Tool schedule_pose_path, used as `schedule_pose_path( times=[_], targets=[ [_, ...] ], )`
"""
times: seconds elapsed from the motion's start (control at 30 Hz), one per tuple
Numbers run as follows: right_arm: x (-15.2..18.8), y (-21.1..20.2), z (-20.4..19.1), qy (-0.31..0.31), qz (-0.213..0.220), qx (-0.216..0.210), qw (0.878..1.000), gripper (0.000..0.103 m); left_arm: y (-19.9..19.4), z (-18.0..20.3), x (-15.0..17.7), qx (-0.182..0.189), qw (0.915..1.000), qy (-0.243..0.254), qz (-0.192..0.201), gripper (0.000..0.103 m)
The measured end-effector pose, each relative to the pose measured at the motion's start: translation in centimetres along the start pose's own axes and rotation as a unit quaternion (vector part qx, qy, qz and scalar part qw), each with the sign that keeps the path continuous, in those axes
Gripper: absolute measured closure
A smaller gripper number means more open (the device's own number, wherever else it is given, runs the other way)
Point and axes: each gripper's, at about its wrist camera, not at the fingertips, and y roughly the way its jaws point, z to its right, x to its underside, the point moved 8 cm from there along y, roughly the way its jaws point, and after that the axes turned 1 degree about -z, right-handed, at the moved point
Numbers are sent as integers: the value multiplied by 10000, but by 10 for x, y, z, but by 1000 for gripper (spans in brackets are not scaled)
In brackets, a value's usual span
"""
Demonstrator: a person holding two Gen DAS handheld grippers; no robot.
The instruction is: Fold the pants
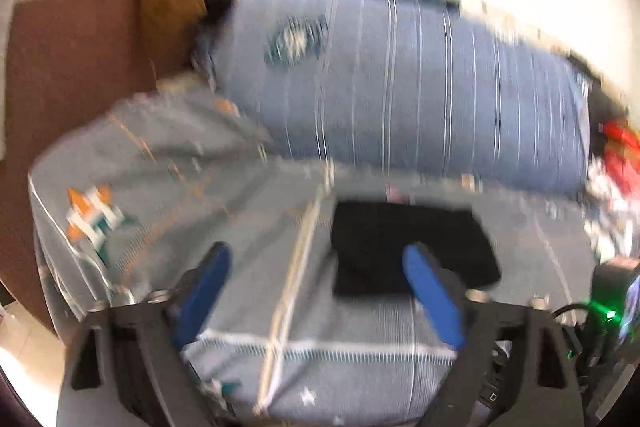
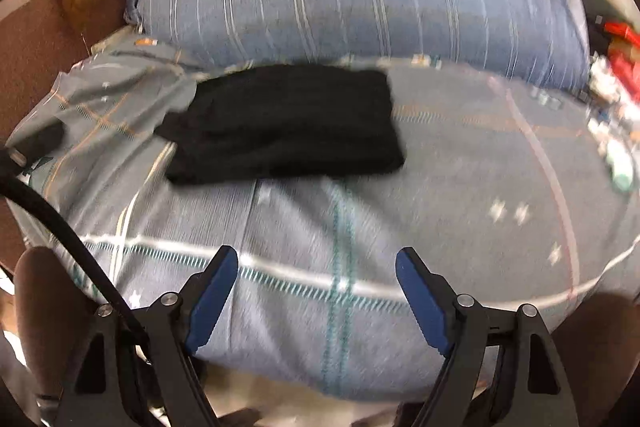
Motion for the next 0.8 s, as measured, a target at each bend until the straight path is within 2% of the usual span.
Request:
schedule_pose_path(
  times=[0.1, 0.2, 0.27, 0.37, 0.57, 0.67, 0.8],
  targets=[
    [-20, -10, 5, 17, 159, 9, 9999, 17, -16, -11, -25, -135, 9987, -182, 451, 0],
    [-36, -21, 5, -64, 413, 43, 9991, 14, -15, -11, -40, -165, 9974, -192, 674, 0],
    [-45, -24, 3, -186, 581, 104, 9981, 13, -3, -9, -42, -113, 9989, -87, 445, 0],
    [-48, -21, -3, -230, 648, -12, 9976, 13, 12, -8, -32, -251, 9996, 12, 101, 0],
    [-35, -1, -18, -258, 361, -266, 9987, 13, 33, 1, 2, -450, 9970, 346, -529, 0],
    [-26, 3, -19, -186, 263, -325, 9990, 13, 39, 3, 15, -524, 9949, 309, -799, 0],
    [-18, 7, -12, -85, 166, -301, 9994, 13, 43, 7, 25, -431, 9933, 261, -1043, 0]
  ],
)
